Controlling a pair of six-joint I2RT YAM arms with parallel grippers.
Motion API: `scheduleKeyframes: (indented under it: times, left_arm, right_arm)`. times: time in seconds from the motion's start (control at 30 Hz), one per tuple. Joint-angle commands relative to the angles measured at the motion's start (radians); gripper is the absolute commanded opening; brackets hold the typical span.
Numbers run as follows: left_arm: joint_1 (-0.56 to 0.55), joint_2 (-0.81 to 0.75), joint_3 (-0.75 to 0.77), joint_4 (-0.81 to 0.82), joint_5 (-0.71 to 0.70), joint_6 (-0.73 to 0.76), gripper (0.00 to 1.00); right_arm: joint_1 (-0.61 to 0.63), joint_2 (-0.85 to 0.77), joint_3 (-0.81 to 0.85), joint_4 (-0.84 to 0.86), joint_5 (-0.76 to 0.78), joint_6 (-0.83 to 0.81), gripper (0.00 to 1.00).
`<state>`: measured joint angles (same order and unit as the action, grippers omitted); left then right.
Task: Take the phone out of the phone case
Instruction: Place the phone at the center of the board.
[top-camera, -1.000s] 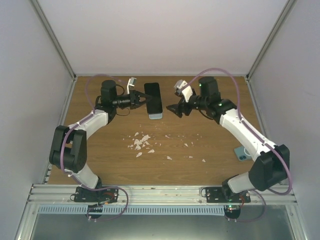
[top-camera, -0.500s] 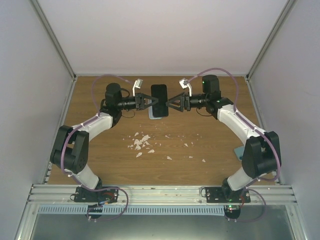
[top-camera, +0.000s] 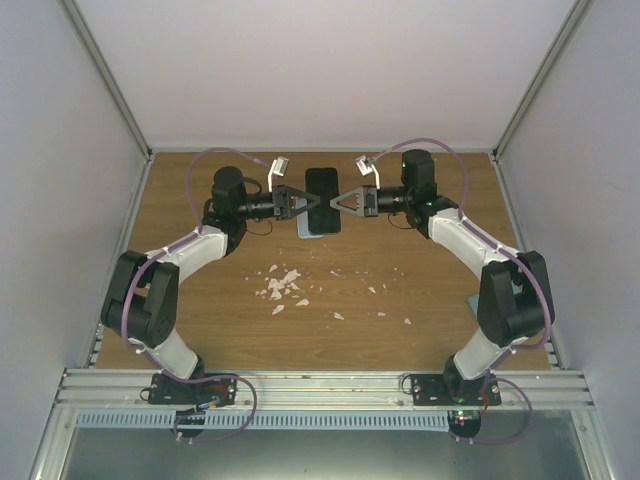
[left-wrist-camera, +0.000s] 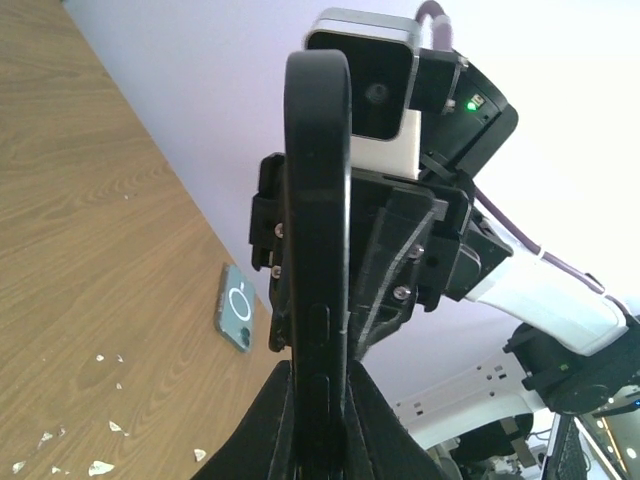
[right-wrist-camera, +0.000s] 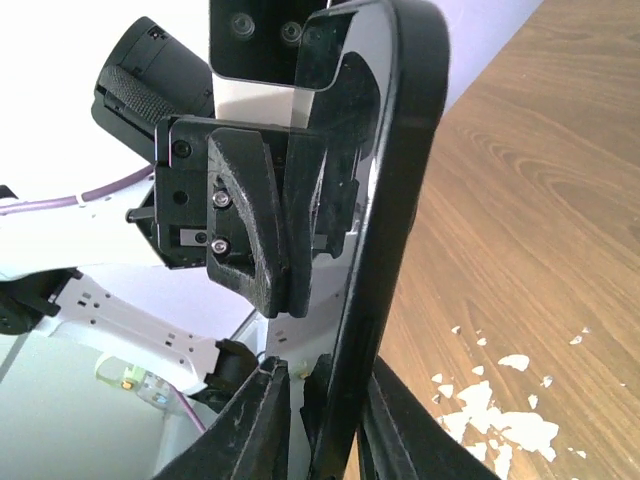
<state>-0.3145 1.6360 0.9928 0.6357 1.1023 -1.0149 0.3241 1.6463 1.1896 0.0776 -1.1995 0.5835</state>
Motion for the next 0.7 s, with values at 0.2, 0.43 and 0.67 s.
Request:
scheduleKeyframes:
  times: [0.2, 0.43, 0.67]
  left_arm:
    - [-0.011, 0.004, 0.027, 0.022, -0.013, 0.027, 0.04]
    - [0.007, 0.006, 0.073, -0.159, -0.048, 0.109, 0.39]
    - [0.042, -0.011, 0.078, -0.246, -0.08, 0.157, 0.75]
  right_arm:
    - [0.001, 0.04, -0.002, 0.103, -0.081, 0.099, 0.01]
    - [-0.039, 0.031, 0.015, -0.017, -0.044, 0.001, 0.01]
    - [-0.11, 0.067, 0.028, -0.204, -0.006, -0.145, 0.01]
